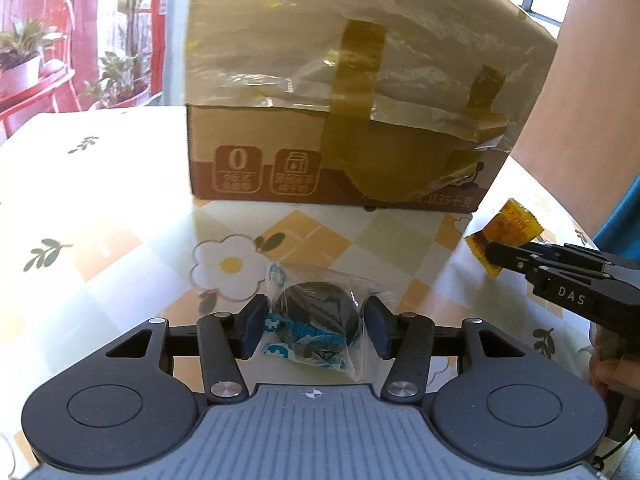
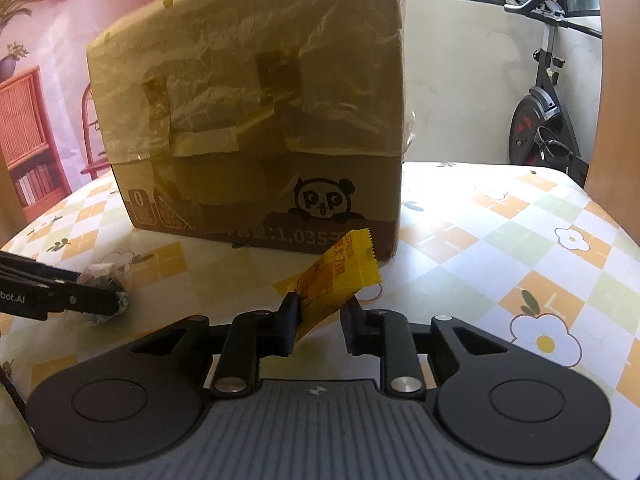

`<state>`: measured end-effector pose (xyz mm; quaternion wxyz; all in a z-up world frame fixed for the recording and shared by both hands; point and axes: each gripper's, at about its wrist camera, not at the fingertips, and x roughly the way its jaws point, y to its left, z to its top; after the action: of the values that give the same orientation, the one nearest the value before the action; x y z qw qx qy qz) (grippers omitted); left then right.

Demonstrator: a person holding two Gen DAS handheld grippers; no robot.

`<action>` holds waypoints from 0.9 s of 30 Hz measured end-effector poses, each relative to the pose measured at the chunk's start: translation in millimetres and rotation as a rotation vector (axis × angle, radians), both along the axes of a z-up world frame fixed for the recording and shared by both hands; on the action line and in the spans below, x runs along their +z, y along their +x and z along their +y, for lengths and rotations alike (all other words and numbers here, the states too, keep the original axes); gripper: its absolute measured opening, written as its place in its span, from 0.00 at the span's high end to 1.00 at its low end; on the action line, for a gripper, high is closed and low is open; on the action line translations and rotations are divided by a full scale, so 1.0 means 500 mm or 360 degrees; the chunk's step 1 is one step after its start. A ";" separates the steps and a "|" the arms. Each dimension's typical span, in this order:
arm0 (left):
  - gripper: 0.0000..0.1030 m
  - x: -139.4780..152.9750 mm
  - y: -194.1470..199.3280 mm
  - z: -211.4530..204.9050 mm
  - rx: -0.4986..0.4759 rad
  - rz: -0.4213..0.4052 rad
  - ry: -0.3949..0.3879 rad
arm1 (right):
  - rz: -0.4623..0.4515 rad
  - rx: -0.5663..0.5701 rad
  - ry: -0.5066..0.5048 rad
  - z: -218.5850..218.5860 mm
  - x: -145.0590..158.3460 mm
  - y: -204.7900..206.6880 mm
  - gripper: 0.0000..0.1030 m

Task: Organize snacks
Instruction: 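Grasp the round wrapped snack with the left tool while the right tool grasps the yellow candy, then lift both held snacks over the box and open both tools to drop them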

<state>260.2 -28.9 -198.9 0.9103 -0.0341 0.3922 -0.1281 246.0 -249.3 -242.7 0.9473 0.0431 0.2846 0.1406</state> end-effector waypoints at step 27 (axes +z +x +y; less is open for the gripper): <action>0.46 0.307 0.023 0.022 -0.0058 -0.0543 -0.0125 | -0.0489 0.0098 0.0093 0.027 0.263 -0.035 0.76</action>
<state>271.8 -17.8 -45.3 0.9591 -0.0401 0.2272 -0.1638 228.4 -236.0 -111.3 0.9733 0.0399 0.1332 0.1826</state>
